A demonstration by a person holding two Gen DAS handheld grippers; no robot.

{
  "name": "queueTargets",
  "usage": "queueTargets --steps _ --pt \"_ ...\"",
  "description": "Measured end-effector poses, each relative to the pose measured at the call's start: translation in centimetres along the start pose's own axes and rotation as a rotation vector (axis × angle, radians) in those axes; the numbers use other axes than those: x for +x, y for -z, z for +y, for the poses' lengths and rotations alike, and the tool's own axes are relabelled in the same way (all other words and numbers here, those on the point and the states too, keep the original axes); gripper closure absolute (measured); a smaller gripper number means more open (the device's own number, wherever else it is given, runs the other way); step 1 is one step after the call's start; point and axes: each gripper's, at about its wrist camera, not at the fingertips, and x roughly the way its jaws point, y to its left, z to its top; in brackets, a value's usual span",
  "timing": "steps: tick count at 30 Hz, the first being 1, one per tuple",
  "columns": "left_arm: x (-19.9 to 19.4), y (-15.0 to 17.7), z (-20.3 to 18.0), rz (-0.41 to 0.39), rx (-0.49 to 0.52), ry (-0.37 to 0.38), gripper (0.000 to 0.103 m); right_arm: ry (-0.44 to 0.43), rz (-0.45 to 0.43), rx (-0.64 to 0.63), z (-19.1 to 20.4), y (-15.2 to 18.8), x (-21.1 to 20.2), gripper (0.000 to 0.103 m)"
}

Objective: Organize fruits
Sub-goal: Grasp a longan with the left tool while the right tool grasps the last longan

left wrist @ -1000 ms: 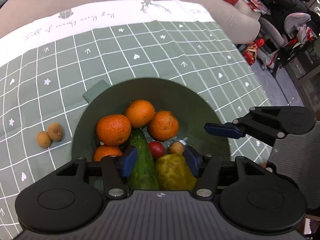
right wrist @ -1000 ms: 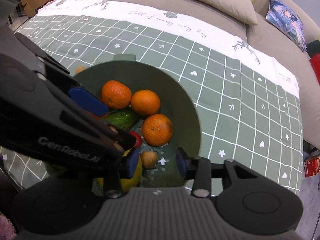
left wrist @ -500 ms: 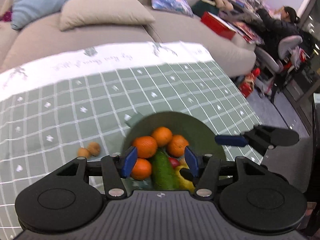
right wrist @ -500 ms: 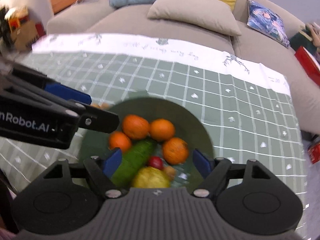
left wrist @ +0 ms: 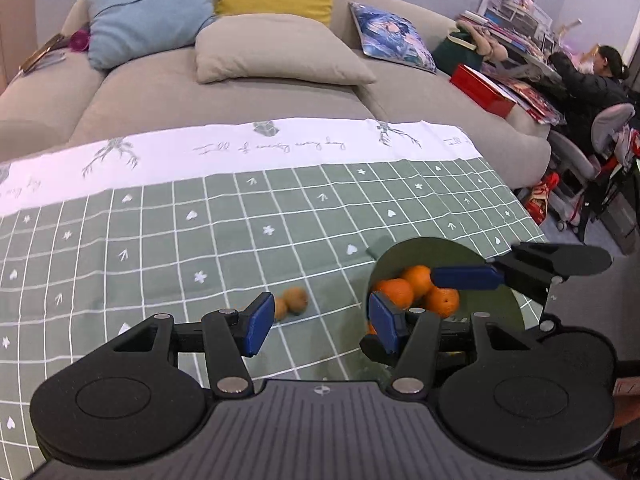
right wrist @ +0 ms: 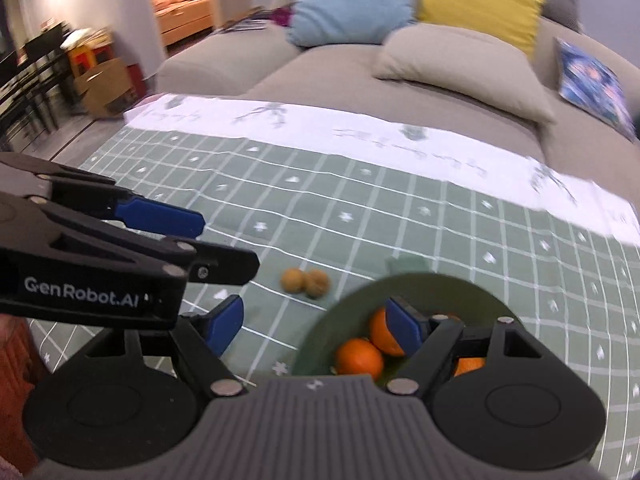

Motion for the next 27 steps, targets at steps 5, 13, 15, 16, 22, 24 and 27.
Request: queueTargets --steps 5,13,15,16,22,24,27 --pt "0.0 0.9 2.4 0.008 -0.052 0.025 0.039 -0.022 0.011 -0.063 1.0 -0.7 0.5 0.035" --pt "2.4 2.0 4.6 0.059 -0.070 0.058 0.044 -0.040 0.041 -0.192 1.0 -0.7 2.2 0.059" --pt "3.2 1.9 4.7 0.071 -0.061 0.058 0.044 -0.044 0.047 -0.238 1.0 -0.8 2.8 0.064" --pt "3.5 1.9 4.9 0.077 -0.058 0.052 0.045 -0.044 0.051 -0.264 1.0 -0.8 3.1 0.066" --pt "6.3 1.2 5.3 0.111 -0.008 0.059 0.053 -0.085 0.101 -0.385 0.6 -1.7 5.8 0.073" --pt "7.3 1.0 5.4 0.127 0.004 0.068 0.053 -0.103 0.124 -0.422 0.4 -2.3 6.9 0.073" --pt "9.0 0.8 5.9 0.152 0.003 0.076 0.054 -0.132 0.156 -0.473 0.3 -3.0 8.6 0.073"
